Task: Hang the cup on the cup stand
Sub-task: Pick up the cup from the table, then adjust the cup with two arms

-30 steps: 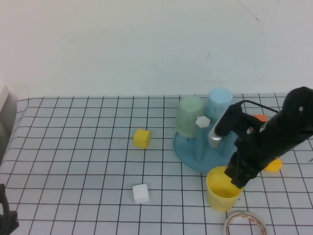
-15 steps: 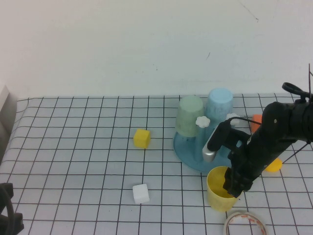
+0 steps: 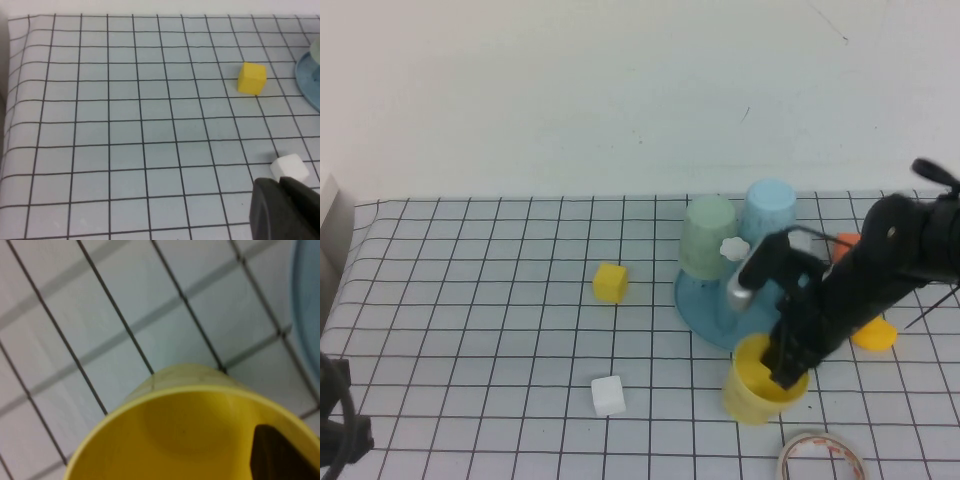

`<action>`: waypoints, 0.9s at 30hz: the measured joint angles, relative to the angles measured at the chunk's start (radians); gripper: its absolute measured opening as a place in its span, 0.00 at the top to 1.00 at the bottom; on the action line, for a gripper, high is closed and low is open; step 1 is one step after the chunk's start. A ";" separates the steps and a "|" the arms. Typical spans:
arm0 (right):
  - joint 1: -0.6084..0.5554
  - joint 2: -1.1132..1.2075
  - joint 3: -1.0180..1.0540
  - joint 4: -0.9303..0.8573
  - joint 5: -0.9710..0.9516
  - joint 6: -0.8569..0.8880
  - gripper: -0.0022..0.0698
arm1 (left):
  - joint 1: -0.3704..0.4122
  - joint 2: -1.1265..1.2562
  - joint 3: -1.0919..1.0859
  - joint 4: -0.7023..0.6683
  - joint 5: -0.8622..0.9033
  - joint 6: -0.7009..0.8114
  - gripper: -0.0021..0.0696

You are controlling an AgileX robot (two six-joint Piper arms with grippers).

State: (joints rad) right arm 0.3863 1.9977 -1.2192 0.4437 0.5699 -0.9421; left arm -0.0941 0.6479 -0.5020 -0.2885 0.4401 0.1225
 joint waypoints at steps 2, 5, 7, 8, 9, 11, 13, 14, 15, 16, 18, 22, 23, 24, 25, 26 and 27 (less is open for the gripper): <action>0.000 -0.042 0.000 0.068 0.000 -0.065 0.94 | 0.000 0.020 0.000 0.007 -0.019 0.001 0.97; 0.002 -0.117 0.000 0.164 -0.014 -0.137 0.94 | 0.000 0.048 0.000 0.015 -0.086 0.001 0.97; 0.004 -0.175 0.000 0.205 -0.042 -0.163 0.94 | 0.000 0.066 0.000 0.015 -0.158 0.001 0.97; 0.004 -0.198 0.000 0.221 -0.058 -0.171 0.94 | 0.000 0.076 0.000 0.015 -0.199 0.001 0.97; 0.004 -0.228 0.000 0.231 -0.074 -0.178 0.94 | 0.000 0.086 0.000 0.015 -0.245 0.001 0.97; 0.004 -0.286 0.000 0.245 -0.103 -0.193 0.94 | 0.000 0.101 0.000 0.015 -0.343 0.001 0.97; 0.006 -0.342 0.000 0.269 -0.131 -0.221 0.94 | 0.000 0.113 0.000 0.022 -0.440 0.001 0.97; 0.006 -0.364 0.000 0.282 -0.142 -0.238 0.94 | 0.000 0.116 0.000 0.034 -0.489 0.001 0.97; 0.006 -0.390 0.000 0.301 -0.154 -0.268 0.94 | -0.002 0.116 0.000 0.048 -0.536 0.001 0.97; 0.006 -0.415 0.000 0.326 -0.164 -0.306 0.94 | -0.008 0.116 0.000 0.061 -0.577 0.001 0.97; 0.006 -0.457 0.000 0.381 -0.179 -0.387 0.94 | -0.039 0.116 0.000 0.101 -0.644 -0.034 0.97; 0.006 -0.530 0.000 0.482 -0.182 -0.538 0.94 | -0.147 0.116 0.000 0.289 -0.713 -0.202 0.97; 0.006 -0.546 0.000 0.503 -0.182 -0.566 0.94 | -0.180 0.116 0.000 0.365 -0.734 -0.256 0.97; 0.006 -0.558 0.000 0.524 -0.183 -0.587 0.94 | -0.214 0.116 0.000 0.441 -0.761 -0.311 0.97; 0.006 -0.575 0.000 0.561 -0.185 -0.619 0.94 | -0.239 0.116 0.000 0.501 -0.795 -0.352 0.97; 0.006 -0.584 0.000 0.587 -0.185 -0.642 0.94 | -0.275 0.116 0.000 0.583 -0.833 -0.407 0.97; 0.006 -0.596 0.000 0.624 -0.185 -0.673 0.94 | -0.297 0.116 0.000 0.629 -0.872 -0.440 0.97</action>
State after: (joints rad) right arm 0.3922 1.4013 -1.2192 1.0678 0.3853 -1.6148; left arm -0.3910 0.7635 -0.5020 0.3409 -0.4323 -0.3170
